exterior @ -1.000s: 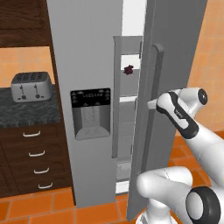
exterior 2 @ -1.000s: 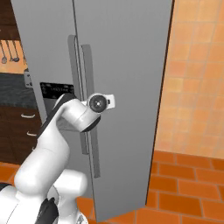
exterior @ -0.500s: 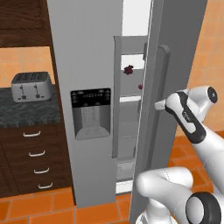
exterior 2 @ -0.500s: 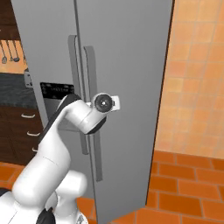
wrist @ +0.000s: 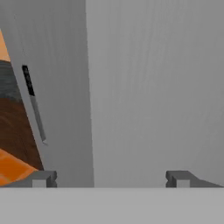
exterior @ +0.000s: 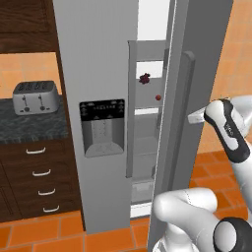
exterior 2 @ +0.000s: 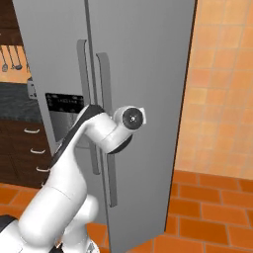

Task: Take the strawberry from the fridge and place it on top of the pancake, located on the dining counter.

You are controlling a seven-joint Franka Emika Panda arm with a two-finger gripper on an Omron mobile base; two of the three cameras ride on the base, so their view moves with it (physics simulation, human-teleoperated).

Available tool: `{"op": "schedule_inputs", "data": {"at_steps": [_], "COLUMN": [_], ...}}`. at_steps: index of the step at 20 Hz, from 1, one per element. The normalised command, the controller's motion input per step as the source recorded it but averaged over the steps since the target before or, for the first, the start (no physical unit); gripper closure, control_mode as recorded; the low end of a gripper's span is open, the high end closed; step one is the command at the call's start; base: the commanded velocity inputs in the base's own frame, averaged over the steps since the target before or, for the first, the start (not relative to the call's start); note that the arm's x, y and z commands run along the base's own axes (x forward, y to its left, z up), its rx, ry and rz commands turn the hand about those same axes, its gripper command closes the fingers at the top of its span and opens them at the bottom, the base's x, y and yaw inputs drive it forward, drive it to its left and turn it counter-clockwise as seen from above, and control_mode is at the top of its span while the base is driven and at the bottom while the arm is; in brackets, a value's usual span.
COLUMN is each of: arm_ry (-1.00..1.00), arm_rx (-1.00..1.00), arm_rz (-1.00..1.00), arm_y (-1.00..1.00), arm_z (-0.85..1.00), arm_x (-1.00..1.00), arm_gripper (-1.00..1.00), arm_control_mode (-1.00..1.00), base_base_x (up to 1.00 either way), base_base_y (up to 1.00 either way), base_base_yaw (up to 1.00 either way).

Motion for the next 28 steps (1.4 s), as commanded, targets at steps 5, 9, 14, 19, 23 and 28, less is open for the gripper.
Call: {"op": "schedule_inputs", "data": {"at_steps": [5, 9, 14, 19, 23, 28], "arm_ry": [-0.16, -0.02, 0.06, 0.10, 0.10, 0.11], "arm_rx": [-0.01, -0.23, -0.42, -0.39, -0.37, -0.31], "arm_rz": [-0.05, -0.14, -0.09, -0.06, -0.01, 0.00], "arm_y": [-0.17, 0.35, 0.66, 0.68, 0.75, 0.68], "arm_z": [0.34, 0.24, 0.12, 0.25, 0.14, 0.00], "arm_x": [-0.67, -0.28, 0.00, 0.13, 0.42, 0.55], "arm_gripper": [-1.00, -1.00, -1.00, -1.00, -1.00, -1.00], "arm_control_mode": [-1.00, -1.00, -1.00, -1.00, -1.00, -1.00], "base_base_x": [0.00, 0.00, 0.00, 0.00, 0.00, 0.00], "base_base_y": [0.00, 0.00, 0.00, 0.00, 0.00, 0.00], "base_base_yaw": [0.00, 0.00, 0.00, 0.00, 0.00, 0.00]}}
